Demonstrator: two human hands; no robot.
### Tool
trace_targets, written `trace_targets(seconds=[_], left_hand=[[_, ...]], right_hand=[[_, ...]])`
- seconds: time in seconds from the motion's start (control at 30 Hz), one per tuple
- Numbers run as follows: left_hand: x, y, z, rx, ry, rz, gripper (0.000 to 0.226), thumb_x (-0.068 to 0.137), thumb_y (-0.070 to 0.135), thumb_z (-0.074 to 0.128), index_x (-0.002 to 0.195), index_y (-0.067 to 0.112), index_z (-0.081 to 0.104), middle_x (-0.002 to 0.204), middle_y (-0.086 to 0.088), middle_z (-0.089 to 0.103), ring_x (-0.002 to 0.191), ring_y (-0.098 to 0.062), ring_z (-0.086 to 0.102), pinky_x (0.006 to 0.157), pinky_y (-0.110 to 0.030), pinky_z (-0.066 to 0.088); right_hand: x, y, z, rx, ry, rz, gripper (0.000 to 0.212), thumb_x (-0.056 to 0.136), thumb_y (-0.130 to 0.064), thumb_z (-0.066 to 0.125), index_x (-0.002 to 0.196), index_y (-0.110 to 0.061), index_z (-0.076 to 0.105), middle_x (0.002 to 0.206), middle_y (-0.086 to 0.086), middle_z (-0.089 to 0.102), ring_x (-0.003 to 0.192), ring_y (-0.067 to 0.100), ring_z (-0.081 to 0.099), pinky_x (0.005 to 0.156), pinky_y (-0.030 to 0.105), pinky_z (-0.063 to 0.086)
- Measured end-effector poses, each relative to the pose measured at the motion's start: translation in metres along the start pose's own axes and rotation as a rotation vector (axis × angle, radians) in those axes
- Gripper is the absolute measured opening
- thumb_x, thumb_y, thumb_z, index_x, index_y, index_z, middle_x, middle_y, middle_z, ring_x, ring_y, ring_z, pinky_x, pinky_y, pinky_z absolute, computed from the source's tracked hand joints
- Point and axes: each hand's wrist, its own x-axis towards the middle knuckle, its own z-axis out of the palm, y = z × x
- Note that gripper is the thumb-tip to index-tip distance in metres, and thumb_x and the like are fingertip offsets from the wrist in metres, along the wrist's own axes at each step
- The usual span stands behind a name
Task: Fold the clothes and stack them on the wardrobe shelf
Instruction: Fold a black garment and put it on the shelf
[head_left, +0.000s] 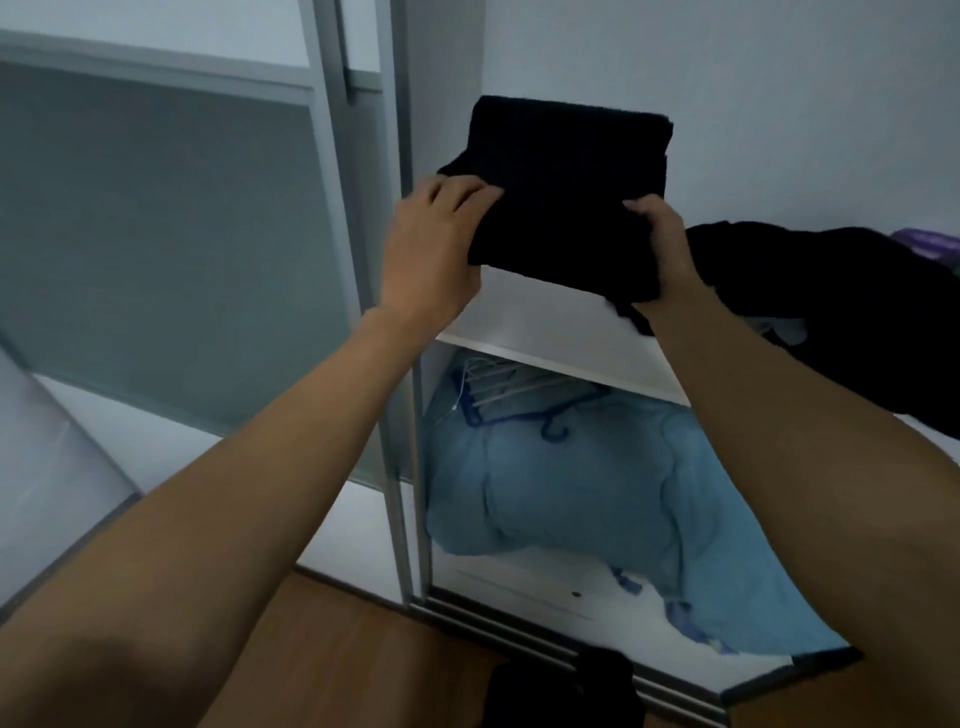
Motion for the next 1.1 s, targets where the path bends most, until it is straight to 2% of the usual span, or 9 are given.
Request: trace_targets(seconds=[0.13,0.23,0.37,0.5,0.63,0.7,0.87,1.0,1.1], left_hand=[[-0.003,-0.024,0.070,-0.034,-0.620,-0.215,0.067,0.081,0.026,0.058,0.146,0.020,0.044,0.146,-0.005,0.050,0.135,-0.028,0.042,0.117,-0.044,0.026],[-0.017,-0.039,0.120,-0.116,-0.812,-0.277,0.060,0.095,0.037,0.042,0.152,0.019,0.035,0.156,-0.006,0.038,0.144,-0.026,0.032,0.122,-0.048,0.012],[-0.018,-0.048,0.160,-0.035,-0.812,-0.285,0.060,0.101,0.042,0.023,0.155,0.015,0.025,0.164,-0.007,0.020,0.152,-0.025,0.013,0.118,-0.053,-0.010],[-0.006,-0.058,0.178,0.097,-0.786,-0.294,0.052,0.102,0.034,0.023,0.138,0.003,0.044,0.145,-0.017,0.046,0.140,-0.032,0.033,0.117,-0.057,-0.011],[-0.005,-0.057,0.182,0.101,-0.765,-0.343,0.050,0.102,0.033,0.026,0.134,0.001,0.047,0.141,-0.020,0.047,0.138,-0.033,0.034,0.118,-0.054,-0.009],[-0.003,-0.058,0.178,0.097,-0.783,-0.371,0.048,0.102,0.031,0.027,0.135,0.003,0.047,0.142,-0.018,0.047,0.139,-0.031,0.034,0.119,-0.054,-0.008],[-0.021,-0.029,0.142,-0.379,-0.525,-0.429,0.041,0.097,0.013,0.045,0.137,0.007,0.051,0.146,-0.008,0.049,0.136,-0.021,0.041,0.123,-0.037,0.014],[-0.092,0.031,0.105,-0.683,-0.303,-0.353,0.039,0.086,-0.001,0.047,0.121,0.006,0.062,0.134,-0.007,0.057,0.126,-0.018,0.051,0.106,-0.021,0.037],[-0.175,0.075,0.113,-0.810,-0.365,-0.523,0.033,0.083,-0.004,0.046,0.107,0.005,0.066,0.115,-0.005,0.066,0.105,-0.011,0.060,0.089,-0.017,0.044]], right_hand=[[0.060,0.067,-0.024,-0.502,0.234,0.286,0.037,0.100,-0.017,0.055,0.136,-0.010,0.052,0.117,0.012,0.062,0.090,0.021,0.065,0.069,0.032,0.058],[0.081,0.114,-0.025,-0.837,0.294,0.217,0.054,0.100,-0.019,0.054,0.150,-0.006,0.039,0.143,0.014,0.053,0.121,0.026,0.058,0.103,0.038,0.050],[0.099,0.143,-0.004,-1.076,0.393,0.068,0.050,0.104,-0.022,0.044,0.148,-0.001,0.038,0.149,0.016,0.048,0.133,0.027,0.049,0.108,0.029,0.037],[0.114,0.166,0.019,-1.227,0.440,-0.015,0.042,0.105,-0.023,0.038,0.141,-0.003,0.046,0.136,0.020,0.051,0.121,0.030,0.053,0.100,0.035,0.042],[0.124,0.164,0.018,-1.255,0.322,0.015,0.046,0.105,-0.026,0.037,0.146,-0.006,0.043,0.142,0.018,0.049,0.126,0.031,0.052,0.105,0.043,0.044],[0.120,0.153,0.010,-1.136,0.219,0.076,0.050,0.105,-0.026,0.039,0.151,-0.006,0.036,0.151,0.016,0.043,0.133,0.028,0.047,0.112,0.037,0.038],[0.071,0.120,-0.021,-0.813,0.252,0.009,0.040,0.097,-0.007,0.049,0.136,-0.010,0.058,0.133,0.009,0.062,0.114,0.016,0.059,0.101,0.028,0.048],[-0.023,0.124,-0.058,-0.655,0.347,-0.325,0.035,0.088,0.000,0.047,0.104,-0.021,0.069,0.104,-0.006,0.069,0.087,0.013,0.063,0.074,0.023,0.049],[-0.096,0.161,-0.105,-0.633,0.338,-0.427,0.032,0.081,-0.002,0.047,0.084,-0.027,0.067,0.080,-0.014,0.065,0.068,0.006,0.057,0.066,0.018,0.043]])
